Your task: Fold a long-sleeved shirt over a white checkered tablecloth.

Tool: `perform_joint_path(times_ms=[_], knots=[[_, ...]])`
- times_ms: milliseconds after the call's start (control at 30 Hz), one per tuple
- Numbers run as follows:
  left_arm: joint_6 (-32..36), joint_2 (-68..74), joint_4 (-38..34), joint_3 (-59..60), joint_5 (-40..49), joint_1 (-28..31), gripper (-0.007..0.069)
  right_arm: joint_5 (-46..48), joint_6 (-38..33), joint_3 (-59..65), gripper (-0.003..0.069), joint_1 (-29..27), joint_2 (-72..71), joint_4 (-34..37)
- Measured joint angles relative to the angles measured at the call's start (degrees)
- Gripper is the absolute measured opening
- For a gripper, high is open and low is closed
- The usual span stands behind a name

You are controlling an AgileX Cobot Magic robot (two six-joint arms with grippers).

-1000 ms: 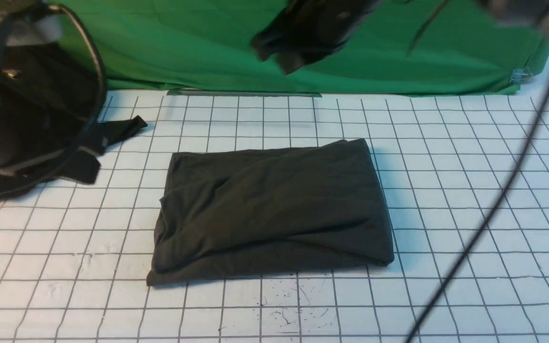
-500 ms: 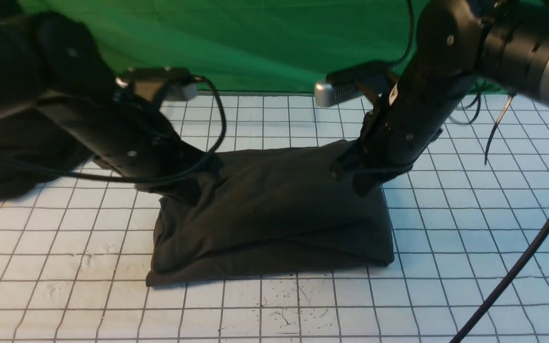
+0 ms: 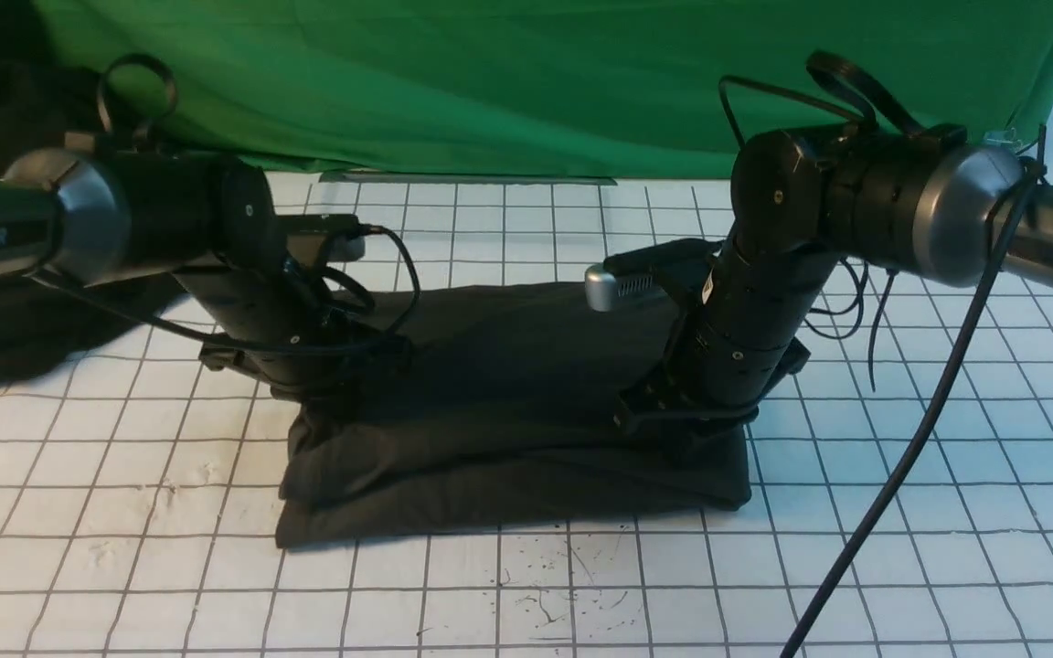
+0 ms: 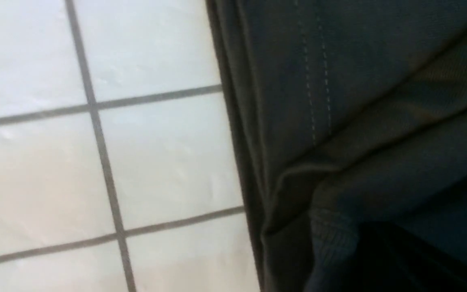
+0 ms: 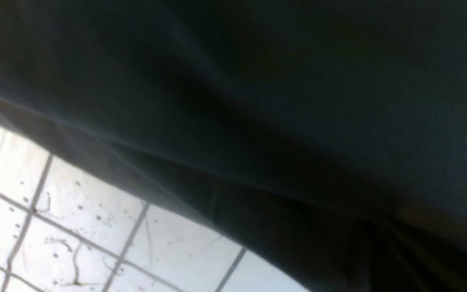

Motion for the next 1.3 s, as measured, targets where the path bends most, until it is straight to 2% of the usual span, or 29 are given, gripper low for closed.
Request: perform_joint_path(times_ms=[100,167,300,467,500,600,867,933,1033,1200,1300], knots=[[1.0,0.1,0.3,-1.1,0.9,0.8,0.0011,1.0,-0.1,0.0,0.0006,0.0,0.0,0.0],[1.4,-0.9,1.4,-2.9,4.8,1.7,0.0011,2.7,-0.1,0.1,0.0006,0.0,-0.9,0.0],[1.6,-6.9,2.0,-3.3,8.2,3.2,0.0011,3.7,-0.1,0.4,0.0006,0.0,-5.1,-0.3],[3.6,-24.6,-1.4,-3.3,8.6,3.3,0.0011,2.1,1.1,0.4,0.0006,0.0,-20.0,-2.2],[3.9,-24.6,-1.6,-3.2,8.6,3.3,0.0011,1.9,1.5,0.4,0.0006,0.0,-21.2,-2.4],[6.2,-37.7,-5.5,1.0,8.3,3.3,0.0011,-1.5,2.8,1.8,0.0006,0.0,-32.4,-3.3],[7.2,-67.7,-9.1,18.9,9.1,3.3,0.0011,-24.4,2.9,16.7,0.0006,2.1,-58.8,-4.5],[6.9,-77.7,-10.8,25.0,8.9,3.3,0.0011,-33.2,1.1,24.4,0.0006,2.2,-68.1,-4.6],[5.8,-88.2,-12.2,30.1,7.9,3.3,0.0011,-41.4,-2.4,34.1,0.0006,2.2,-79.1,-4.8],[1.5,-97.4,-12.7,35.4,8.9,3.3,0.0011,-48.2,-11.0,47.3,0.0006,2.2,-95.1,-4.9],[1.0,-99.8,-13.2,37.6,9.9,3.3,0.0011,-50.0,-12.8,51.7,0.0006,2.2,-102.4,-5.0]])
